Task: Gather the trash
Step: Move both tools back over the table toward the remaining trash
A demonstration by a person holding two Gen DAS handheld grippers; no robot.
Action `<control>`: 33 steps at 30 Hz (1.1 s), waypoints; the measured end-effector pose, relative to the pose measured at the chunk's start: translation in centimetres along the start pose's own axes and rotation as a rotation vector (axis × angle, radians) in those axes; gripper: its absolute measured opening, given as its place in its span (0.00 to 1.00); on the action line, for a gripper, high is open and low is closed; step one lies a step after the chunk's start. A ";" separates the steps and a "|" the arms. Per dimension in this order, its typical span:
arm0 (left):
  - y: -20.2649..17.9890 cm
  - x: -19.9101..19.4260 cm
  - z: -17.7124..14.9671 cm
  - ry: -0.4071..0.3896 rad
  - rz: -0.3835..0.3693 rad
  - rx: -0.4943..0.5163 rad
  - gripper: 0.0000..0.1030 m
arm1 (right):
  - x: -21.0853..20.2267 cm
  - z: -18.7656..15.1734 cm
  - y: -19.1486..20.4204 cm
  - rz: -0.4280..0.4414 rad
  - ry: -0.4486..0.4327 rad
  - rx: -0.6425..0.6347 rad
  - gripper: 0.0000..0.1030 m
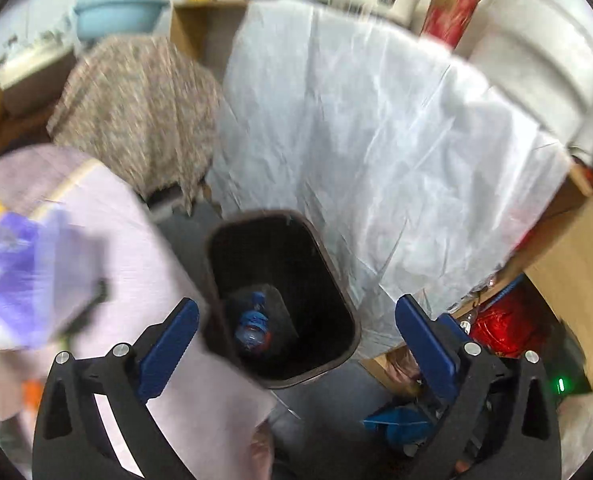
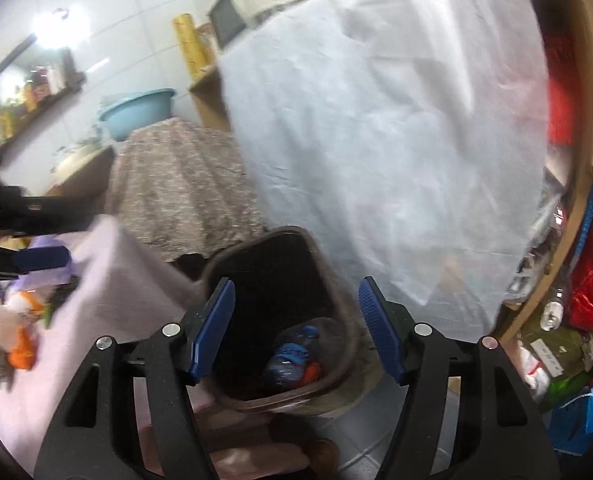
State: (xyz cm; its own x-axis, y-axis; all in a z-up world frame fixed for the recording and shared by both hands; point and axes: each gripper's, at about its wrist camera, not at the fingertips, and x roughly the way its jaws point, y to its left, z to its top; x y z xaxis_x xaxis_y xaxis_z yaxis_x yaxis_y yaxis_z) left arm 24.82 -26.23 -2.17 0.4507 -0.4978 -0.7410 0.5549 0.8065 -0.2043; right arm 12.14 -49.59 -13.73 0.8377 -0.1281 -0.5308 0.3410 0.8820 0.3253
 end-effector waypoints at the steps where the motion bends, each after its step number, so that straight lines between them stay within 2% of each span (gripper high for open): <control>1: 0.5 -1.5 -0.4 -0.014 0.009 0.012 0.95 | -0.4 0.1 1.1 0.024 0.003 -0.017 0.63; 4: 2.4 -5.3 -1.8 -0.072 0.049 0.033 0.95 | -1.9 0.2 4.2 0.105 0.001 -0.063 0.65; 6: 4.1 -7.5 -2.6 -0.103 0.076 0.031 0.95 | -3.0 0.2 6.9 0.165 0.002 -0.119 0.71; 9: 6.2 -10.5 -4.1 -0.131 0.083 0.007 0.95 | -4.2 0.0 10.6 0.253 0.011 -0.200 0.72; 11: 7.3 -12.2 -5.2 -0.163 0.118 0.012 0.95 | -5.0 -0.4 13.2 0.333 0.027 -0.251 0.72; 17: 11.0 -15.8 -8.0 -0.171 0.220 0.006 0.95 | -6.1 -2.3 19.2 0.461 0.061 -0.389 0.72; 23: 15.7 -17.9 -11.0 -0.177 0.276 -0.054 0.95 | -6.1 -4.3 23.1 0.529 0.114 -0.468 0.72; 28: 19.2 -18.4 -13.1 -0.171 0.333 -0.115 0.95 | -5.3 -5.8 25.0 0.551 0.163 -0.504 0.72; 33: 21.2 -19.0 -14.7 -0.174 0.386 -0.120 0.95 | -4.8 -6.6 26.0 0.555 0.182 -0.542 0.72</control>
State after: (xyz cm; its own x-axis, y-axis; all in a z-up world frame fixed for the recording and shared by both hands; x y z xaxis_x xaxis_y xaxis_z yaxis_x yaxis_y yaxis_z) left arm 17.70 5.05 -1.81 0.7258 -0.1905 -0.6610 0.2418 0.9702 -0.0141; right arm 14.17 -23.05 -7.89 0.7260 0.4294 -0.5372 -0.3997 0.8991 0.1785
